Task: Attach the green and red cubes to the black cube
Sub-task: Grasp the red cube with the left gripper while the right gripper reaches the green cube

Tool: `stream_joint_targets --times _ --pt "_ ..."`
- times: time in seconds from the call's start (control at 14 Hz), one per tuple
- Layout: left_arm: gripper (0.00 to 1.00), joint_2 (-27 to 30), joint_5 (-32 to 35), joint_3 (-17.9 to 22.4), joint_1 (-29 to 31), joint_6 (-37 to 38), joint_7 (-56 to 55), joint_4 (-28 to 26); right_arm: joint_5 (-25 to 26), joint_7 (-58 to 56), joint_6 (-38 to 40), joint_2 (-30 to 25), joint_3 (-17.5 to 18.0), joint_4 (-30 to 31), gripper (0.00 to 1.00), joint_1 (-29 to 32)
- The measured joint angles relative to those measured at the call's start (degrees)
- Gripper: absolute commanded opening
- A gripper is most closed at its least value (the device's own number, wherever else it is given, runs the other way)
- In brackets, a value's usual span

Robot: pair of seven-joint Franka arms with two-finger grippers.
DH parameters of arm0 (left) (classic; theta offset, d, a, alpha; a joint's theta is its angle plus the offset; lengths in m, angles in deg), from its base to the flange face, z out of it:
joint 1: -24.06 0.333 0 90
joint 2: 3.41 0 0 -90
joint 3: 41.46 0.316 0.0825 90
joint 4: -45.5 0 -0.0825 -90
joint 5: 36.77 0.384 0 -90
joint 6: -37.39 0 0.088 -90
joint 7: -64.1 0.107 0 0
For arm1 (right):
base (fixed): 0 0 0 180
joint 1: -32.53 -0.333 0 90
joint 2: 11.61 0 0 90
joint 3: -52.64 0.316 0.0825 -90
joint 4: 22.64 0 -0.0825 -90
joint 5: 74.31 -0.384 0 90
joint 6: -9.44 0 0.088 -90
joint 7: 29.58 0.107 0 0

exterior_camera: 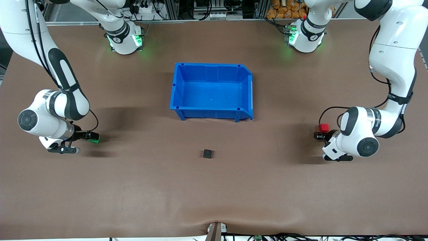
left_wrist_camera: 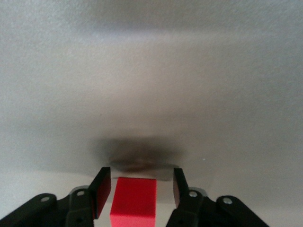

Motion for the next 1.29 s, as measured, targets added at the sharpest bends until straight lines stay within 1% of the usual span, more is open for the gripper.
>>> stream_joint_targets --times 0.07,0.14,0.36,0.5,0.57,0.64,0.71,0.79,0.93,1.0,1.14,1.29 --pt "0.58 0.01 0.00 0.00 0.06 0.23 0.02 0.00 0.00 1.34 -0.32 0.40 0.08 0.00 1.00 -0.01" --pt "0.53 0.04 0.00 -0.03 0.08 0.39 0.02 0.00 0.00 3.21 -0.39 0.71 0.19 0.01 1.00 -0.10" --pt "0.36 0.45 0.00 -0.40 -0.01 1.42 0.02 0.00 0.00 7.58 -0.39 1.13 0.54 0.01 1.00 -0.83" --pt "0.35 0.73 0.00 -0.40 0.05 1.59 0.02 0.00 0.00 8.25 -0.48 1.42 0.57 0.01 1.00 -0.87" --pt "0.31 0.77 0.00 -0.40 0.09 1.60 0.02 0.00 0.00 8.37 -0.59 1.61 0.54 0.01 1.00 -0.84" --pt "0.24 0.77 0.00 -0.39 0.09 1.60 0.02 0.00 0.00 8.42 -0.71 1.75 0.52 0.01 0.75 -0.83" --pt "0.16 0.78 0.00 -0.39 0.09 1.60 0.02 0.00 0.00 8.45 -0.75 1.82 0.51 0.01 0.17 -0.82" --pt "0.09 0.77 0.00 -0.40 0.09 1.60 0.02 0.00 0.00 8.48 -0.72 1.84 0.50 0.01 0.00 -0.81" --pt "0.01 0.78 -0.05 -0.51 0.06 1.59 0.02 0.26 0.00 8.49 -0.30 1.85 0.50 0.01 0.00 -0.80" --pt "0.00 0.79 -0.73 -0.61 0.05 1.59 0.01 0.74 0.00 8.48 0.72 1.85 0.50 -0.01 0.00 -0.81" --pt "0.00 0.89 -4.76 -0.74 -0.11 1.64 0.01 2.54 0.00 8.47 3.05 1.69 0.70 -0.39 0.00 -0.89" --pt "0.00 1.03 -7.77 -0.83 -0.80 3.03 0.01 5.73 0.04 7.00 4.09 1.65 0.86 -0.47 0.00 -0.97"
